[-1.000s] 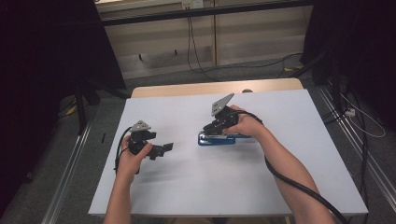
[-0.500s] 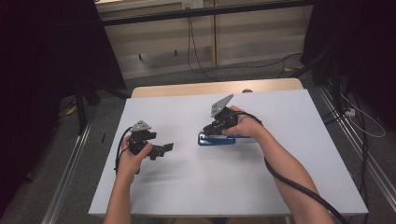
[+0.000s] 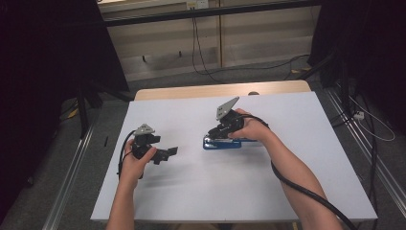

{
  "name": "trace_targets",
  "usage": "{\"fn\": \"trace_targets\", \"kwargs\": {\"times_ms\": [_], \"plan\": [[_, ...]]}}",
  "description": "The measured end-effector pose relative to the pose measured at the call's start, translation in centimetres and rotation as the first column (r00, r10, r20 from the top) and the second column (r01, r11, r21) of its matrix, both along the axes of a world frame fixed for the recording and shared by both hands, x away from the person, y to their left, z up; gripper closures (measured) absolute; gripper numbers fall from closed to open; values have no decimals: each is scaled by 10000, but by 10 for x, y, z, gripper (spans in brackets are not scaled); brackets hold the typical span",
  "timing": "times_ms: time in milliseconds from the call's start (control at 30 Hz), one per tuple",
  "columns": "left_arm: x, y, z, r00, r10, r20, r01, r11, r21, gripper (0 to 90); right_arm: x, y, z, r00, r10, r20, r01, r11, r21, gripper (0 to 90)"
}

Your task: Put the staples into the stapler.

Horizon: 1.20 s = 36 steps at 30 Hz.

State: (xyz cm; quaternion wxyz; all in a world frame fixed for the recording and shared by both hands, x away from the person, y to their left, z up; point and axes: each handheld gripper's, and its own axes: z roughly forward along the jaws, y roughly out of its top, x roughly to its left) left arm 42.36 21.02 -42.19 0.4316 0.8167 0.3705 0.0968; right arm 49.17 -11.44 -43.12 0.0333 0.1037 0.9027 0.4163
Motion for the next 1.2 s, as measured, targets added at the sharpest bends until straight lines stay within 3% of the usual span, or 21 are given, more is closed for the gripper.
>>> {"fn": "trace_targets", "kwargs": {"times_ms": [1200], "plan": [[1,0,-1,10000,9,-35,-9,10000,86,49,1,-1,2,9999,124,-90,-124,9999,-66,791]]}}
